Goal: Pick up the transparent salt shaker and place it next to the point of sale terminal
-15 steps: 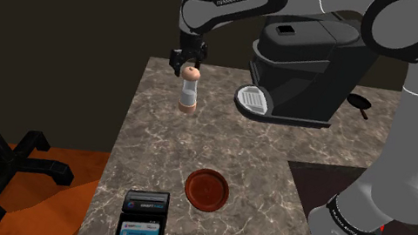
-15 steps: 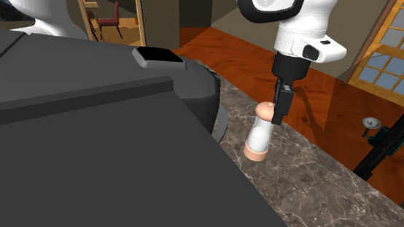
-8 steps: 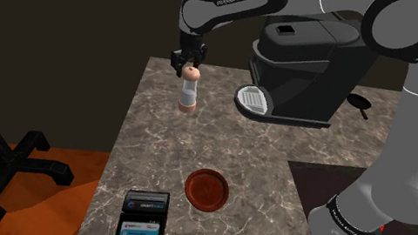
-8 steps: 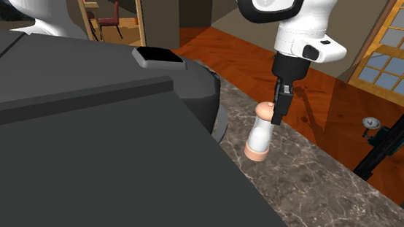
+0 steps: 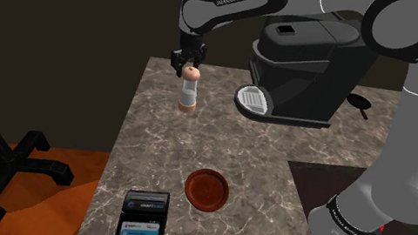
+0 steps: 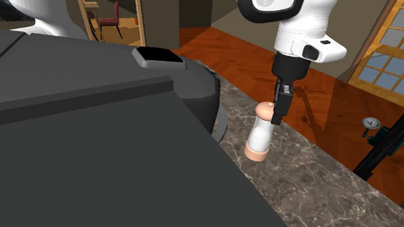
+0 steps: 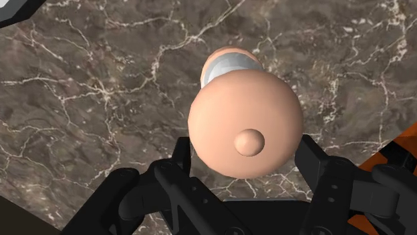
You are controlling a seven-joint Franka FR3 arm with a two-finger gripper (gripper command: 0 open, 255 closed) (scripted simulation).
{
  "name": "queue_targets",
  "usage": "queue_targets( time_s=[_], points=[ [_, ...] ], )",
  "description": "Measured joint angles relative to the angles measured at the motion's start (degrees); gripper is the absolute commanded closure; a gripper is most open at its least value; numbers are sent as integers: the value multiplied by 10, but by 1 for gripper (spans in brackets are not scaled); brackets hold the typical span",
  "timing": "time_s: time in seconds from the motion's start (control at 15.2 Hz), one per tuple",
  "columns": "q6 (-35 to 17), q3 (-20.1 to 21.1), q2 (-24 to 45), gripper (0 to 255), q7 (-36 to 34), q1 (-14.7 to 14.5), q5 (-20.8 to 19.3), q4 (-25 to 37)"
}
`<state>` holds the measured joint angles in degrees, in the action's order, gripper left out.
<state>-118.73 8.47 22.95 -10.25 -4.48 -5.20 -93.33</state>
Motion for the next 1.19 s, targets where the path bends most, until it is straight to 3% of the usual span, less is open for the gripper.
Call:
queue_targets(
  time_s=[1.19],
  points=[
    [119,3,-24,255,7,-1,7,95]
  ],
)
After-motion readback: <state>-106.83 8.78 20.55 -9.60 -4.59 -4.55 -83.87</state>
